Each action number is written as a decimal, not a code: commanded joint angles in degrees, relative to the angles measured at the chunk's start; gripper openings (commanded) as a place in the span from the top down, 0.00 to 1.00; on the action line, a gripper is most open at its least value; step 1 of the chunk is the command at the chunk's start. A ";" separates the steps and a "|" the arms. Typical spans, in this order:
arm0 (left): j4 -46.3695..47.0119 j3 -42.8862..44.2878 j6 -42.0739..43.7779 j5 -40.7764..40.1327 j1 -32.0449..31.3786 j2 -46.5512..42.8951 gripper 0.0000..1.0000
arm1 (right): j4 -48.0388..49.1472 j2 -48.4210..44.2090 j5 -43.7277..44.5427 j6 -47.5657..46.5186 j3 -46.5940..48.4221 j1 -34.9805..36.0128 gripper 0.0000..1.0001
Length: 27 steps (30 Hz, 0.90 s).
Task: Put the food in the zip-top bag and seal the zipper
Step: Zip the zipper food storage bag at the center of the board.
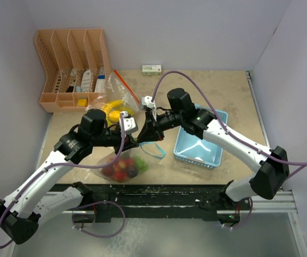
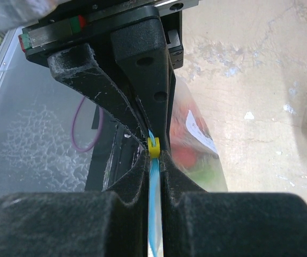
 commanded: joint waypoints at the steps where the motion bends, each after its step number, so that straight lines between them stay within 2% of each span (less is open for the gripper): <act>1: 1.08 5.41 -0.47 2.19 0.25 -1.79 1.00 | -0.13 -1.37 2.43 0.45 1.34 -0.39 0.94; 8: 2.14 5.25 -1.34 -2.93 0.33 -4.28 1.00 | -2.41 -1.64 2.70 -1.28 1.05 -0.40 0.93; 11: 4.17 3.91 -2.66 -2.92 0.33 -4.93 1.00 | -2.23 -1.56 7.10 -1.67 0.98 -0.38 0.88; 16: 6.08 2.62 -3.30 -4.49 0.59 -5.57 1.00 | -6.16 -1.19 8.82 -2.53 0.57 -0.31 0.90; 22: 6.26 2.61 -3.30 -6.07 1.29 -5.98 1.00 | -4.14 -2.97 9.24 -1.12 -3.10 -0.35 0.90; 27: 7.91 2.33 -4.20 -11.19 1.95 -8.23 1.00 | -3.74 -3.13 11.81 -0.41 -5.64 -0.37 0.90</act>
